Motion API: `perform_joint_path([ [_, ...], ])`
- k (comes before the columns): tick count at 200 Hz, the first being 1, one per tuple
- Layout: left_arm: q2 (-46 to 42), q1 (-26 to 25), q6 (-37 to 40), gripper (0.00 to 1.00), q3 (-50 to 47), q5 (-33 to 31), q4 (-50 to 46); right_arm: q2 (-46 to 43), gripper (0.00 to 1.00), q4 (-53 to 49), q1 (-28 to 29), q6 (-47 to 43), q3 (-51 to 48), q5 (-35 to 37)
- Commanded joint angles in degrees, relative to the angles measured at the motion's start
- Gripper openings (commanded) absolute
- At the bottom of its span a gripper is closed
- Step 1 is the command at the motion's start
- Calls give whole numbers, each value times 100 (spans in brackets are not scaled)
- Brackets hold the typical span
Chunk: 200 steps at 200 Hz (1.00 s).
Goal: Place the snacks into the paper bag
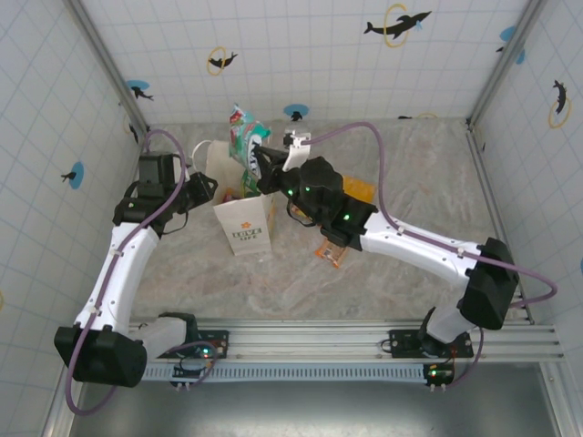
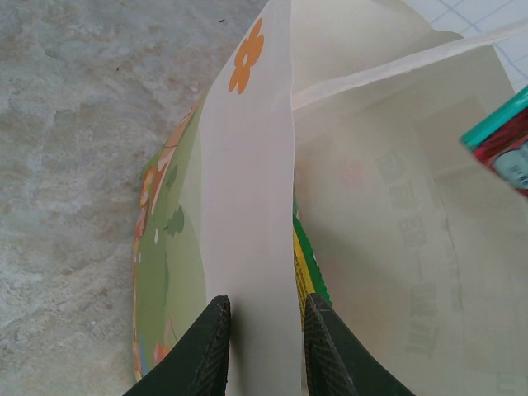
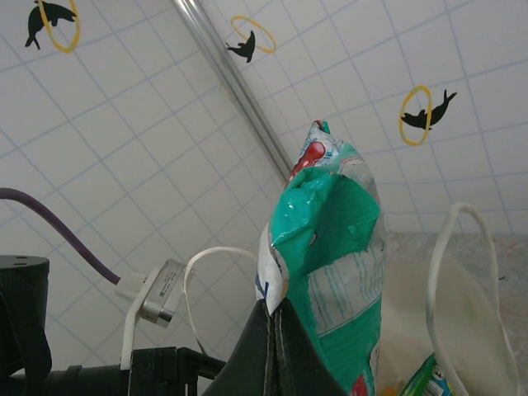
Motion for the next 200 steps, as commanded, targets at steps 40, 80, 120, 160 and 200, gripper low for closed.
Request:
perform_joint_path([
  [40,-27,18,57,27,42,-56,143,209,16,19,90,129,239,-3],
  [80,0,19,88,27,89,-73,103,382,36,-596,73,61,707,-219],
  [120,-1,18,112,27,114,-117,54,56,40,-705,42,-108,537,-243],
  [160,-11,22,121,27,59,-185,52,-679,43,-1164,-128,-112,-323,-147],
  [200,-10,18,93,27,24,-186,66,-1502,46,-1806,-723,595,-1630,-389],
])
